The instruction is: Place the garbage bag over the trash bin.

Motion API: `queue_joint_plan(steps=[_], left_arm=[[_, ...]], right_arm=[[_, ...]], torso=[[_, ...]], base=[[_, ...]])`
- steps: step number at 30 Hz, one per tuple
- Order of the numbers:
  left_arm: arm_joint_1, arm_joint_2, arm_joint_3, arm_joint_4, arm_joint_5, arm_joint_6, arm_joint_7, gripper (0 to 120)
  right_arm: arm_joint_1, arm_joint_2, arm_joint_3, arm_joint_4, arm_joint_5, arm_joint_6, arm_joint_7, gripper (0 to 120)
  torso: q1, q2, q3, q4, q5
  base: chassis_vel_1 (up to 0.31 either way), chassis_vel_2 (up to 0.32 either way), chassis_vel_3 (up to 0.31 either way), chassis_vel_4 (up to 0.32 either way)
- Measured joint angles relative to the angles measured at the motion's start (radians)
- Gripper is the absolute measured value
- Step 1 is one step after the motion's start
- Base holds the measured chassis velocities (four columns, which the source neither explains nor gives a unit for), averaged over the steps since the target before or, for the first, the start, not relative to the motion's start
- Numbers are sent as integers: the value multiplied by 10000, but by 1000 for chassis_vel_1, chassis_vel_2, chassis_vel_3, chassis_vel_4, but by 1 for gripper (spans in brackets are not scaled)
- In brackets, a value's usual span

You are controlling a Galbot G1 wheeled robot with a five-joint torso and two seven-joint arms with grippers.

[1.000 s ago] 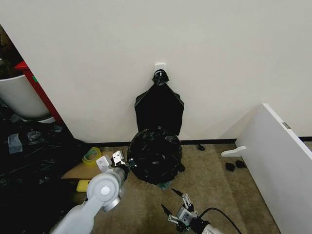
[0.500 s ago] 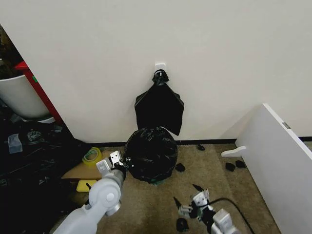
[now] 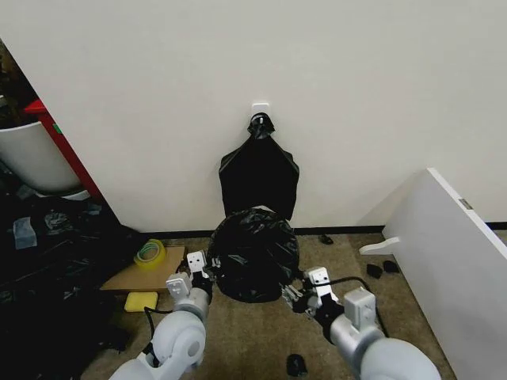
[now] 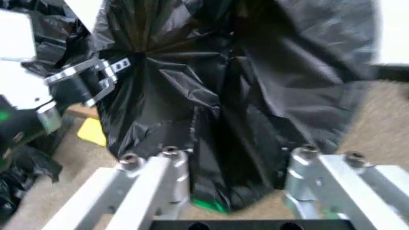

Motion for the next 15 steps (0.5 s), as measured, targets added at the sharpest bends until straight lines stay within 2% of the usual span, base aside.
queue_joint_plan(steps=[2,3,4,6,11,13,15], left_arm=[[-86,-56,252,61,192,-51,-7,0],[-196,-68,441,142,305,-84,-4,0],[-196,-68,441,142,305,-84,-4,0],[-226,-132,572,208,481,-106,18,0],[-259,-227,741,274,654,-108,10,0],[-259,-228,758,276,664,-108,7,0],[-232,-223,827,268,698,-108,3,0]], right_arm=[[621,463,-174,-657,606,-244,479,15],[752,652,-229,-877,702,-307,713,9],[752,652,-229,-877,702,-307,713,9],[1012,944,-487,-1245,715,-362,1062,1],[1696,1666,-1209,-2271,373,-372,1710,0],[1748,1711,-1244,-2338,352,-372,1767,0],[2280,2092,-1570,-3032,-27,-379,2198,0]], torso=[[2,0,0,5,-1],[2,0,1,-4,-10],[2,0,1,-4,-10],[2,0,0,-6,-4],[1,0,0,0,-5],[1,0,0,0,-5],[2,0,1,-1,-7]], base=[[0,0,0,0],[0,0,0,0],[0,0,0,0],[0,0,0,0],[0,0,0,0],[0,0,0,0],[0,0,0,0]])
